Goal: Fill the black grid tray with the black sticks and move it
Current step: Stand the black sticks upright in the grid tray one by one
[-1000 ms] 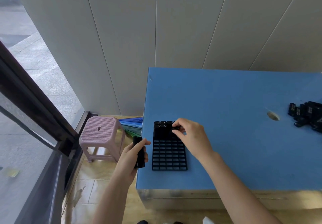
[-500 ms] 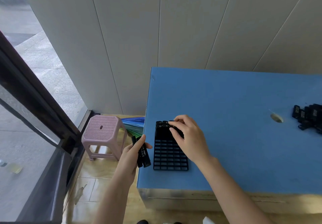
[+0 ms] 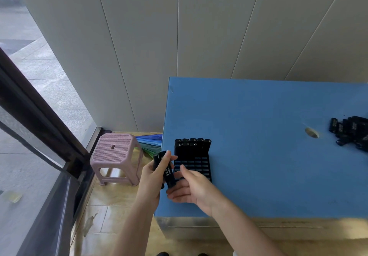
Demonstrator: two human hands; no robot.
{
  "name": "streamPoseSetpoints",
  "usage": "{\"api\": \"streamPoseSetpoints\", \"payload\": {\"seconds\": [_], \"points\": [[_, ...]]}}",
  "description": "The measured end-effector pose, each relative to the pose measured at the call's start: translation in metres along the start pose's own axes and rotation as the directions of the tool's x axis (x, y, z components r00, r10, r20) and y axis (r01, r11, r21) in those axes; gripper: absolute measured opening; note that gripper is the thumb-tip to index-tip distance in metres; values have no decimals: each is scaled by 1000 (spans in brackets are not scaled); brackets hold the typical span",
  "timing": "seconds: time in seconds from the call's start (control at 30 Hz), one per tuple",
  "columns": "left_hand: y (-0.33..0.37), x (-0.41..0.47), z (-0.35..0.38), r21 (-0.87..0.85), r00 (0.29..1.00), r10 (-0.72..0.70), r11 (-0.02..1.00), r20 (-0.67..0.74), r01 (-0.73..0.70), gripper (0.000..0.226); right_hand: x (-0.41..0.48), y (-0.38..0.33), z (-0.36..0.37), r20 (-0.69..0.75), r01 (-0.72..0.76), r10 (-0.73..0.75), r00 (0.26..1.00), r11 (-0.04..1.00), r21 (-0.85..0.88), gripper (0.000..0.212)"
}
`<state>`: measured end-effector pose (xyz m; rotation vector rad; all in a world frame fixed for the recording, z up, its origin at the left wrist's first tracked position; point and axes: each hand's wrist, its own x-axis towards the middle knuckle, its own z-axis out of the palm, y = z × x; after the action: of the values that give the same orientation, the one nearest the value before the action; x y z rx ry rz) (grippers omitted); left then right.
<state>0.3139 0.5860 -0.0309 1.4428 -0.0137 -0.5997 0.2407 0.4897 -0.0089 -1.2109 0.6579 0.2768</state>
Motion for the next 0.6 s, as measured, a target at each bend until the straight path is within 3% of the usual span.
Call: {"api": "streamPoseSetpoints", "payload": {"seconds": [0.13,0.3,0.47,0.6], "points": [[0,0,2,7,999,34,999,38,-35,35,2,2,-1,46,-75,68,997,983,167,36],[-1,0,0,59,994,25,998,110,-32,36,6,5,-14,-59,30,-14,998,961,273,18],[-5,2,-3,68,989,-91,994,114,83,29,6,-2,-41,-280,259,-293,914,954,-154,2],[-6,5,-7,-10,986,-143,990,85,144,16,5,-9,-66,-328,332,-568,755,762,-555,15]]}}
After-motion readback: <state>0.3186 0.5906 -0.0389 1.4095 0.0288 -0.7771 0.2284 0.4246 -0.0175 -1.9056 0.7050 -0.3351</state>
